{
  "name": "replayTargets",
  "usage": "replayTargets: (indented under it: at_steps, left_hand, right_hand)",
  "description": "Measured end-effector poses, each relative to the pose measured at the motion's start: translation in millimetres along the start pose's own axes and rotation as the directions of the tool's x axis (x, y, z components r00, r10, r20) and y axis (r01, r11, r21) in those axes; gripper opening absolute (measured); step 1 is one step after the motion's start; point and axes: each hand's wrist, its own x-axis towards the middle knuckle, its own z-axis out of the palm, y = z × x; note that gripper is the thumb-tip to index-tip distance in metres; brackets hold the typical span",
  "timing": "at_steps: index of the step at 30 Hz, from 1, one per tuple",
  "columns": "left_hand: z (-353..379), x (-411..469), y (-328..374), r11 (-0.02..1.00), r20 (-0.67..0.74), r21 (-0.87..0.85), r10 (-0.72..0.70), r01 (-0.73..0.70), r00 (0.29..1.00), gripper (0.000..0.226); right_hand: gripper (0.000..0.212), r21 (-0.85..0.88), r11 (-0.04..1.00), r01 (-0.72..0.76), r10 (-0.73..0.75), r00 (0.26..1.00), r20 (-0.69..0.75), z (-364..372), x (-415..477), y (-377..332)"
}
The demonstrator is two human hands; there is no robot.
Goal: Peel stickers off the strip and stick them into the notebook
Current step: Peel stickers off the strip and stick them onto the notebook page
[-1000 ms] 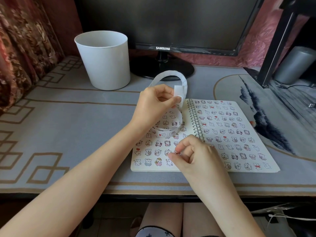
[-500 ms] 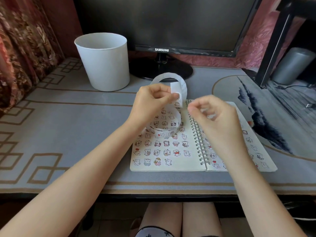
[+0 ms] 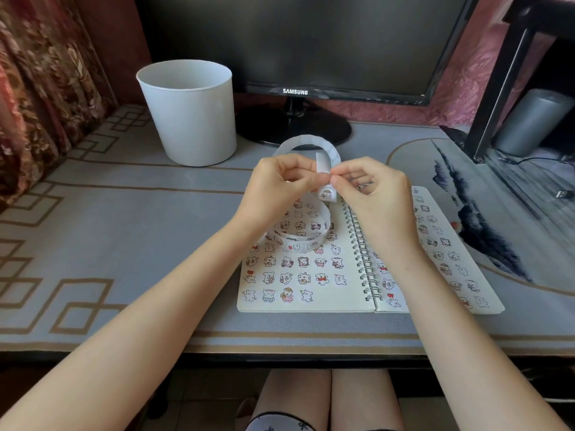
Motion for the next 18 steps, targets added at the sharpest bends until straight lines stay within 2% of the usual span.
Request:
replayTargets:
  at_steps: [9, 14, 18]
  left_hand:
    - [0.0, 0.5, 0.4, 1.000, 0.009, 0.009, 0.007, -0.007, 1.000, 0.007]
    - [1.8, -0.6, 1.4, 1.000, -0.031, 0.021, 0.009, -0.008, 0.999, 0.023]
    - [1.5, -0.3, -0.9, 0.998, -0.043, 0.054, -0.009, 0.011, 0.999, 0.025]
  right_hand:
    - [0.008, -0.027, 0.999, 0.030, -0.030, 1.000, 0.005, -1.4, 1.2, -0.1]
    - [0.003, -0.106, 0.994, 0.039, -0.036, 0.999, 0.027, -1.0, 1.4, 3.5]
    - [0.002, -0.187, 0.979, 0.085, -0.076, 0.996, 0.055, -0.6, -0.9, 7.2]
